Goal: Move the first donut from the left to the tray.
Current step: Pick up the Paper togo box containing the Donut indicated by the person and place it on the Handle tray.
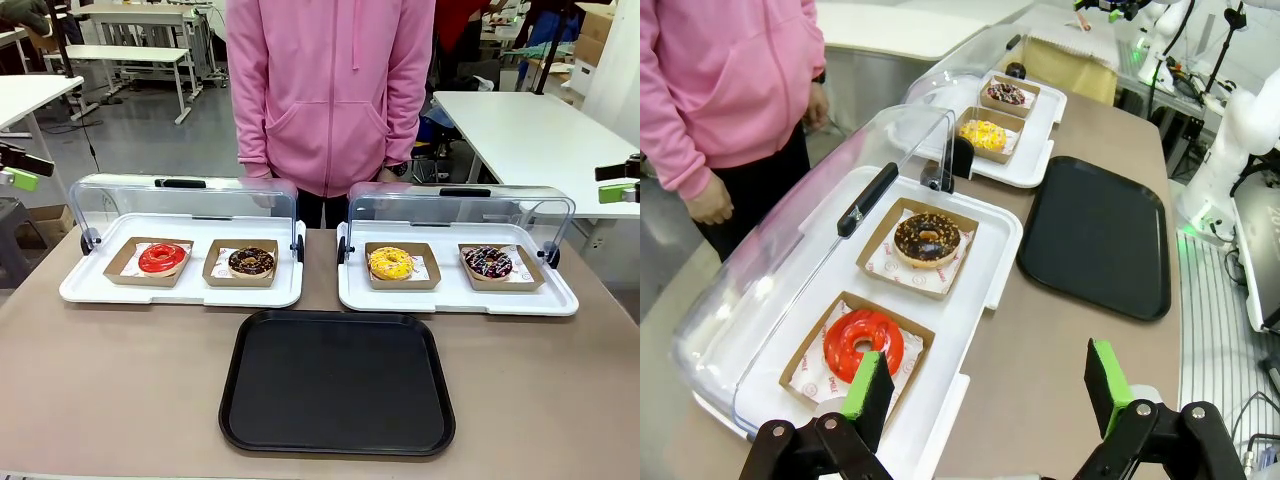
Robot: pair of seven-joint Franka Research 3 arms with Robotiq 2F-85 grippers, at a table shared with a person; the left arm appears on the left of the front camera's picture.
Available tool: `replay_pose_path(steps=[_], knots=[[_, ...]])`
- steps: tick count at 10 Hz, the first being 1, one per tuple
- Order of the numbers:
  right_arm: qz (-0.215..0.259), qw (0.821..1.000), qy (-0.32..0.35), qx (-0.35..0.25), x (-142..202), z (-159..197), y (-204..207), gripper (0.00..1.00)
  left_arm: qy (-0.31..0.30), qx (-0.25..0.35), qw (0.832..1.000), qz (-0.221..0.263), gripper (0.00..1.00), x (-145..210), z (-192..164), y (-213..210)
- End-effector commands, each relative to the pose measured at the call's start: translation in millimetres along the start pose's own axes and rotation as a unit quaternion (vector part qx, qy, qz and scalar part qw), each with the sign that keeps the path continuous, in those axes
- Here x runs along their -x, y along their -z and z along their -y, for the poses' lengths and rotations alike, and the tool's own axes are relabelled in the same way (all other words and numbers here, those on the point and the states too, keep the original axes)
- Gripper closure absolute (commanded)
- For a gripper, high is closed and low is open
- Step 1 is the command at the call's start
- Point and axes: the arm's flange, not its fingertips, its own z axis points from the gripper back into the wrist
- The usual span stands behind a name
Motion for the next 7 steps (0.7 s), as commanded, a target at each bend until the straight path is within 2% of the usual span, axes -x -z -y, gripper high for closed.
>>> replay_pose_path(steps=[1,7], knots=[[0.016,1.0,-0.008,0.0,-1.4,2.8,2.0,0.0,0.006,0.003,1.0,0.006,0.0,-0.3,0.9,-0.3],[0.016,1.0,-0.008,0.0,-1.4,2.8,2.0,0.0,0.006,0.003,1.0,0.006,0.0,-0.3,0.9,-0.3]])
